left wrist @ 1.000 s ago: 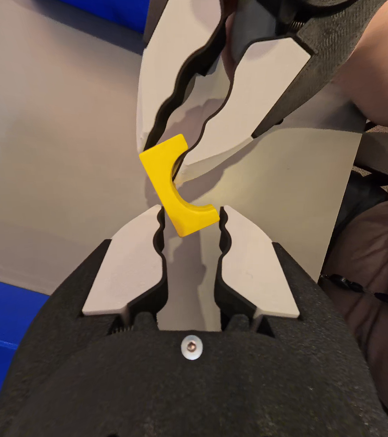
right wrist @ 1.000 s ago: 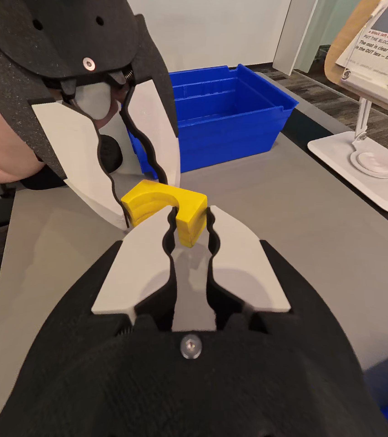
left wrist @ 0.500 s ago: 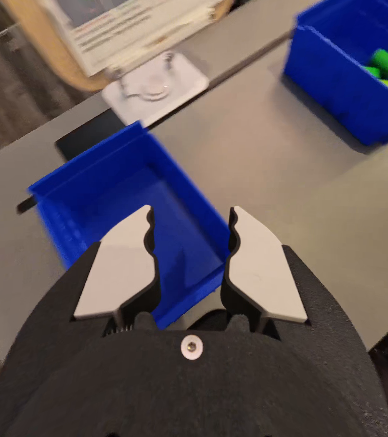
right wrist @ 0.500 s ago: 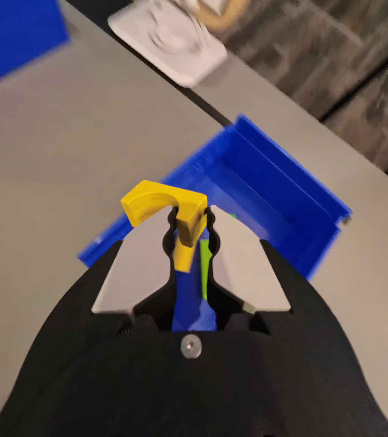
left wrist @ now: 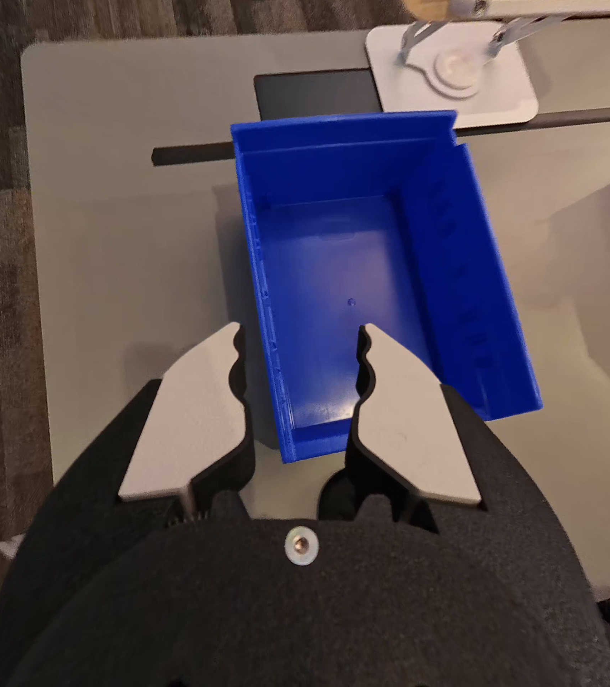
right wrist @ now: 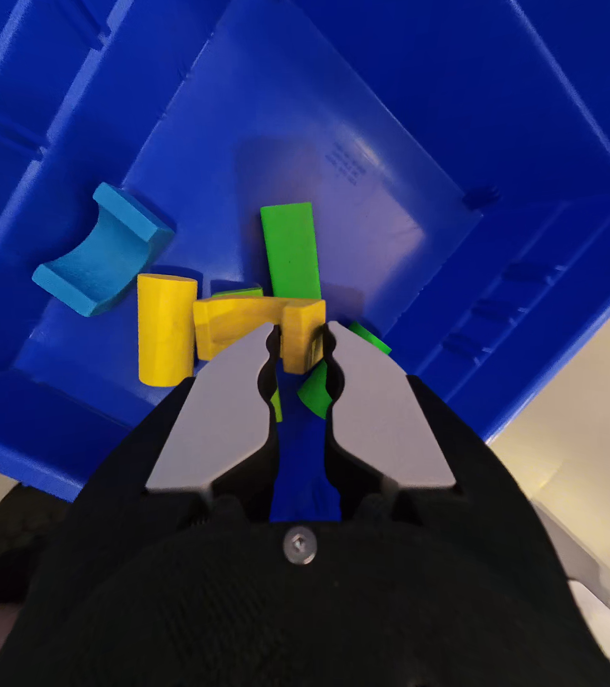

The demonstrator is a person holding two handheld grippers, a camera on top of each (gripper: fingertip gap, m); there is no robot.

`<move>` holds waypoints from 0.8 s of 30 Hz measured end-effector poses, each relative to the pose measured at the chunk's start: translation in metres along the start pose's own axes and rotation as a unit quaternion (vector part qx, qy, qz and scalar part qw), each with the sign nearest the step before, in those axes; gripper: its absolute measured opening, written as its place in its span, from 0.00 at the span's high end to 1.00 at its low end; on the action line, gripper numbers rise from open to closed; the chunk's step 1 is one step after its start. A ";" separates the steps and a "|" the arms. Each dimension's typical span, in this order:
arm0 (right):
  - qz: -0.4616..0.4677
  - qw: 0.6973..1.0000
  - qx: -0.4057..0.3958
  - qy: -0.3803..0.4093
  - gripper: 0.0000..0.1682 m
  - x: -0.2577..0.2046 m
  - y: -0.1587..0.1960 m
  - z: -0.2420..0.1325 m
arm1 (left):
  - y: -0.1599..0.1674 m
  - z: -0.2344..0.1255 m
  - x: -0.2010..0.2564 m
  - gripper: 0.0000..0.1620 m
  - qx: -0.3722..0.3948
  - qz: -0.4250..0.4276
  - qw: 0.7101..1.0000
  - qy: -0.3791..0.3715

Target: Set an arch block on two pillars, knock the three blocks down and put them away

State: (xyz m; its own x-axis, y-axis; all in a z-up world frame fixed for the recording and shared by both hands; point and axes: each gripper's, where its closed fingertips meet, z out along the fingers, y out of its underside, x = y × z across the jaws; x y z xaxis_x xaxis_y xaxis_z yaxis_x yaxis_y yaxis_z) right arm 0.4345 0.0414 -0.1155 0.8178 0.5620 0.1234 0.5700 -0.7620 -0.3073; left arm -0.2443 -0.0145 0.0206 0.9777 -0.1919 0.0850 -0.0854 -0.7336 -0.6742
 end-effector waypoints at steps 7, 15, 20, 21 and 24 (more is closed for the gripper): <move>0.019 0.994 0.092 0.052 0.78 0.022 -0.013 -0.034 | 0.011 0.031 -0.013 0.64 -0.048 -0.011 0.999 -0.002; 0.186 0.964 0.131 0.136 0.70 0.076 0.030 -0.081 | 0.031 0.052 -0.029 0.60 -0.102 -0.019 0.995 -0.012; 0.255 0.962 0.076 0.062 0.70 0.071 0.046 -0.043 | 0.038 0.066 -0.023 0.59 -0.126 -0.023 0.992 0.007; 0.260 0.962 0.064 0.050 0.71 0.068 0.047 -0.037 | 0.041 0.069 -0.021 0.59 -0.137 -0.023 0.990 0.009; 0.268 0.963 0.022 0.024 0.82 0.058 0.050 -0.021 | 0.051 0.079 -0.015 0.59 -0.170 -0.017 0.985 0.014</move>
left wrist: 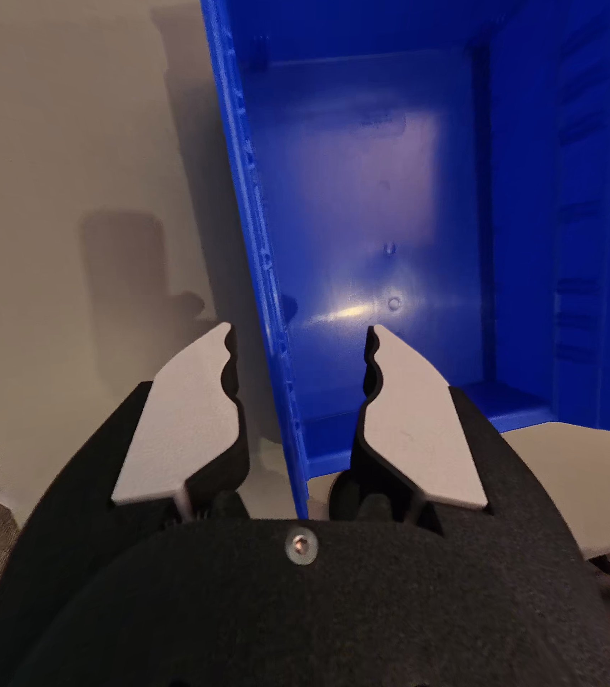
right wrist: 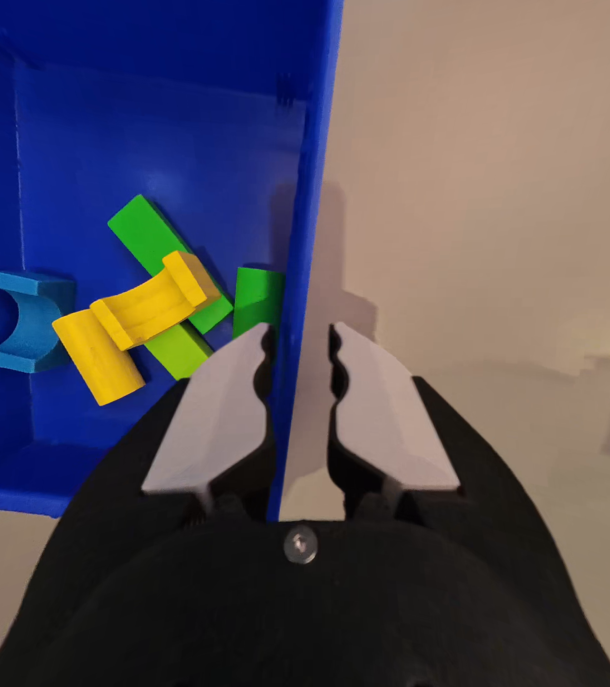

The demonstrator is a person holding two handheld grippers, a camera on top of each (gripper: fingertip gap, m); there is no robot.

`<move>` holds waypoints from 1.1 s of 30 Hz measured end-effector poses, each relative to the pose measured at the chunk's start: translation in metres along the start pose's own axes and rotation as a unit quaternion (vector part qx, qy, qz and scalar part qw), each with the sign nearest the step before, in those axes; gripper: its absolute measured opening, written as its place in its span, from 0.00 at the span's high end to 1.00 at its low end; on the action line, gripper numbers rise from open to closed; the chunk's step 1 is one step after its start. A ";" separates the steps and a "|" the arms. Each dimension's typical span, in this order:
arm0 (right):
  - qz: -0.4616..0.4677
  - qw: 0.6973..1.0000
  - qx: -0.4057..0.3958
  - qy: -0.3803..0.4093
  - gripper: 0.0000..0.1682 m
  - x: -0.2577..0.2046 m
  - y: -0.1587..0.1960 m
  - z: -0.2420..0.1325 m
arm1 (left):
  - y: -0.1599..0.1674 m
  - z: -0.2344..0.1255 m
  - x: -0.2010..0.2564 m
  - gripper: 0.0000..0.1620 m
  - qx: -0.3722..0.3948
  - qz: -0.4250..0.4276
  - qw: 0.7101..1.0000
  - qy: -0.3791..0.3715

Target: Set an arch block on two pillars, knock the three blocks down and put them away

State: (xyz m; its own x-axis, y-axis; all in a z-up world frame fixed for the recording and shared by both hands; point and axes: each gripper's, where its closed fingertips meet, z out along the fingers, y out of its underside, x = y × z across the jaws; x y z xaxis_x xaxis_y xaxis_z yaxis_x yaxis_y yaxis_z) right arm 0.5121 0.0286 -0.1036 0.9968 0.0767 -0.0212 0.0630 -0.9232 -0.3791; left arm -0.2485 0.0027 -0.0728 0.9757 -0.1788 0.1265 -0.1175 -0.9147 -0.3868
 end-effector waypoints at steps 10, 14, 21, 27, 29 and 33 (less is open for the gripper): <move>0.031 0.998 -0.011 -0.048 0.95 -0.009 0.001 0.006 | 0.012 0.028 -0.009 0.85 -0.066 -0.009 0.997 -0.035; 0.017 0.999 -0.014 -0.041 0.95 -0.009 0.001 0.008 | 0.013 0.029 -0.009 0.88 -0.071 -0.007 0.997 -0.037; -0.001 0.999 -0.042 -0.014 0.95 -0.010 0.003 0.020 | 0.017 0.031 -0.002 0.96 -0.089 0.007 0.995 -0.039; -0.009 0.998 -0.059 -0.032 0.95 -0.033 0.002 0.021 | 0.015 0.040 0.041 0.93 -0.121 0.072 0.989 -0.036; -0.011 0.997 -0.072 -0.032 0.95 -0.045 0.002 0.021 | 0.014 0.044 0.062 0.87 -0.129 0.104 0.985 -0.043; -0.031 0.995 -0.093 -0.023 0.95 -0.073 0.000 0.022 | 0.011 0.053 0.105 0.77 -0.136 0.170 0.974 -0.062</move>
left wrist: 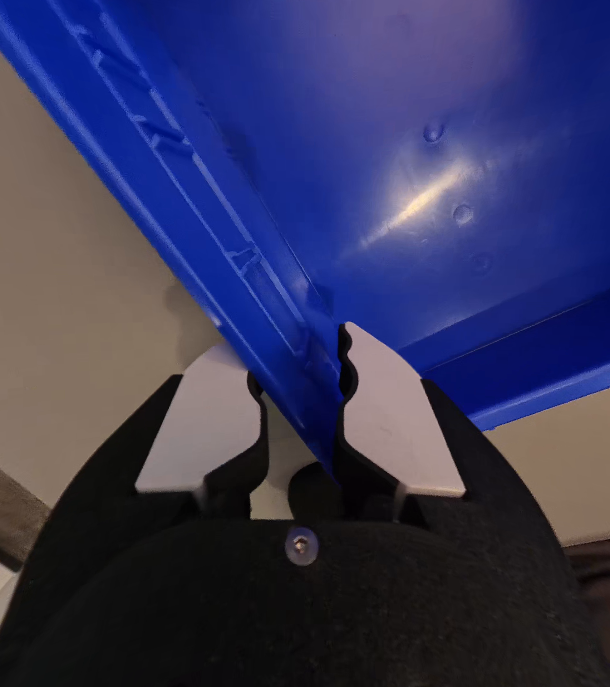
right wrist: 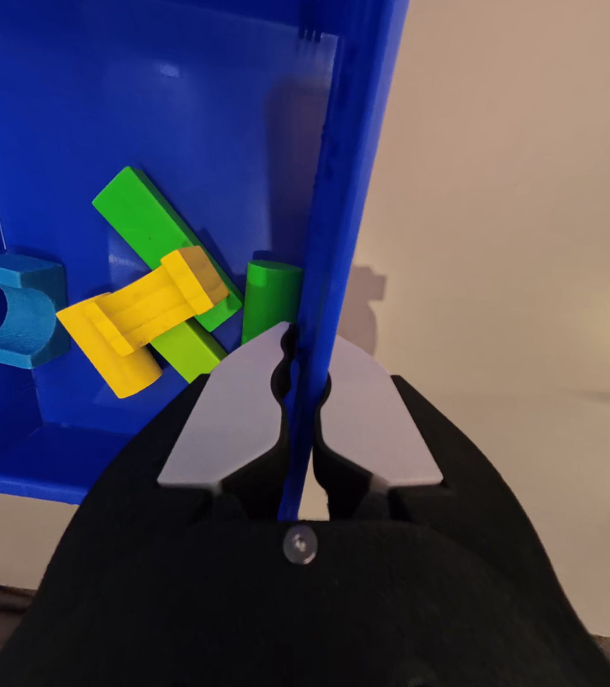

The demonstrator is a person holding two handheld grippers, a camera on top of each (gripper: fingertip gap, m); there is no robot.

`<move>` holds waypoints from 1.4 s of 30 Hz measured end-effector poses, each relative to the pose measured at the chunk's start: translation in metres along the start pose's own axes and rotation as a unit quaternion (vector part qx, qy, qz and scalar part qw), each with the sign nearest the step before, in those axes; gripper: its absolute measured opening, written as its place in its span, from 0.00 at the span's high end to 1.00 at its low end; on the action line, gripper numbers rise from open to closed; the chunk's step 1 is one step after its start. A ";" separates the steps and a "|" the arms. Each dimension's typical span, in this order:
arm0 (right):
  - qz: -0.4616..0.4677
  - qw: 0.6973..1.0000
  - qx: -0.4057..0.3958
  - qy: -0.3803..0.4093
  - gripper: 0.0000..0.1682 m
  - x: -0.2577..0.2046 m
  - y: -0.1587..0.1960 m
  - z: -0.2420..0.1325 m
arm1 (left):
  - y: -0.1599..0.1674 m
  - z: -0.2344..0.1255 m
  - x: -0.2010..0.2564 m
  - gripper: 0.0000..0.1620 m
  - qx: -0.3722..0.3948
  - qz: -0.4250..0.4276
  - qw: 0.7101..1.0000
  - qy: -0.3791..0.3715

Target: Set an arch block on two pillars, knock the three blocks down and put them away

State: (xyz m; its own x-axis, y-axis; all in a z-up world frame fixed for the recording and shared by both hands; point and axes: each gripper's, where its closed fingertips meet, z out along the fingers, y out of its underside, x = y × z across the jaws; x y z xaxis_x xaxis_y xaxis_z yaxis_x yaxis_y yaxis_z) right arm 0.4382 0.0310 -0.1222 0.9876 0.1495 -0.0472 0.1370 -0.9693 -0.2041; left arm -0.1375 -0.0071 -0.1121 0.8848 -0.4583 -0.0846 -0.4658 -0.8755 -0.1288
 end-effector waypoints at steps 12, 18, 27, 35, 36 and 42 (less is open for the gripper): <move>-0.096 0.995 -0.021 0.008 0.91 -0.083 -0.009 0.009 | -0.018 -0.002 0.089 0.62 0.001 0.105 0.994 -0.011; -0.079 0.997 -0.009 0.019 0.89 -0.077 -0.016 0.014 | -0.022 -0.003 0.096 0.62 0.013 0.105 0.994 0.028; -0.032 0.998 -0.020 -0.059 0.95 -0.078 -0.016 0.014 | -0.032 -0.027 0.093 0.67 0.075 0.091 0.983 0.140; 0.012 0.996 -0.051 -0.074 0.95 -0.045 0.008 -0.014 | -0.012 -0.121 0.045 0.66 0.240 0.066 0.958 0.139; 0.013 0.996 -0.053 -0.064 0.96 -0.042 0.011 -0.024 | -0.005 -0.130 0.036 0.67 0.254 0.058 0.956 0.134; -0.028 0.996 -0.080 -0.011 0.96 -0.068 0.002 -0.106 | 0.031 -0.163 -0.014 0.67 0.323 -0.014 0.938 0.124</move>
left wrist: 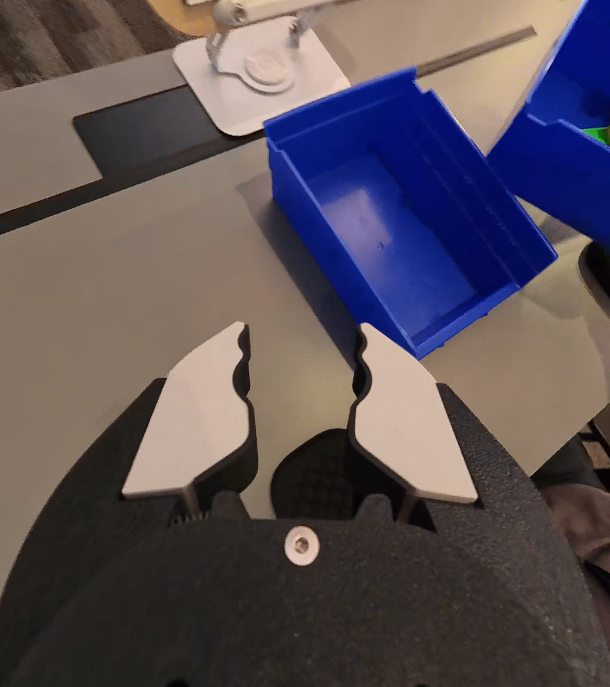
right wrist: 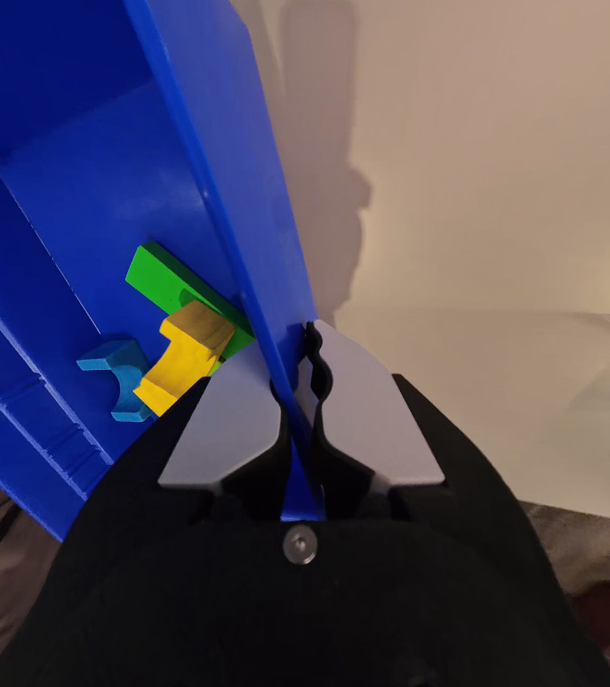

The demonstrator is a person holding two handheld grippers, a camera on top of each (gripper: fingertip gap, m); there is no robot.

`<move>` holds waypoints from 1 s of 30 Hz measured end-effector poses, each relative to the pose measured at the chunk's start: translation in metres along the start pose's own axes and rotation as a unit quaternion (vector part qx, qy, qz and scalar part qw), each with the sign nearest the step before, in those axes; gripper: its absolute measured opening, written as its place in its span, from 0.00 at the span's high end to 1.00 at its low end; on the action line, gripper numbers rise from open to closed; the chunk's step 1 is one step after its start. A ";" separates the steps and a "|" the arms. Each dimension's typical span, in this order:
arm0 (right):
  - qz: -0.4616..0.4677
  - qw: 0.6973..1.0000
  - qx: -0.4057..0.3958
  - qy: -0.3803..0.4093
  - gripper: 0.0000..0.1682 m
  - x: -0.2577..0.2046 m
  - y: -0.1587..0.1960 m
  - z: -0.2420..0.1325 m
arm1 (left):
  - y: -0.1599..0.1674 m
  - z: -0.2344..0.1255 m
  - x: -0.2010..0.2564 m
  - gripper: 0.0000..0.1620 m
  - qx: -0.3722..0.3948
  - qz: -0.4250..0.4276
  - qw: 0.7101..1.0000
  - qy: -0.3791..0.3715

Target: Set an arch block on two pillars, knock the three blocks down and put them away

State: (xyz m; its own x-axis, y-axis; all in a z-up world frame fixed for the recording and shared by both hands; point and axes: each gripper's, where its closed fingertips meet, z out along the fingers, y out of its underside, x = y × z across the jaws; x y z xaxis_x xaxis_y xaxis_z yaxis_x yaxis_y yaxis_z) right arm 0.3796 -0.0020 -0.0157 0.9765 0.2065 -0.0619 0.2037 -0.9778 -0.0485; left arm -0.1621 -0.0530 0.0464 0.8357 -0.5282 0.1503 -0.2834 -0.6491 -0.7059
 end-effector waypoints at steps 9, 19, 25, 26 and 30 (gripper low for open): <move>-0.086 0.994 0.041 0.048 0.95 -0.143 -0.078 -0.090 | 0.017 -0.034 -0.044 0.64 0.044 -0.075 0.996 -0.021; -0.196 0.970 0.014 -0.143 0.95 -0.420 -0.145 -0.009 | 0.036 -0.074 -0.098 0.61 0.132 -0.171 0.976 -0.021; -0.211 0.952 -0.032 -0.219 0.95 -0.532 -0.147 0.043 | 0.050 -0.131 -0.133 0.64 0.268 -0.270 0.925 -0.014; -0.206 0.952 -0.037 -0.223 0.95 -0.541 -0.148 0.052 | 0.056 -0.133 -0.137 0.63 0.264 -0.278 0.923 -0.024; -0.176 0.960 -0.031 -0.214 0.95 -0.557 -0.155 0.090 | 0.075 -0.115 -0.151 0.59 0.206 -0.301 0.930 -0.046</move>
State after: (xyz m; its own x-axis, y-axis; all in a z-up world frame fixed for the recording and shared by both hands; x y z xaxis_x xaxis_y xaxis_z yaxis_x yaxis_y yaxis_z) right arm -0.2022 0.0380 -0.0633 0.7305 0.5069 -0.4577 0.5323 -0.8424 -0.0834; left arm -0.3631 -0.0847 0.0506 0.8259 -0.0755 0.5587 0.4385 -0.5369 -0.7207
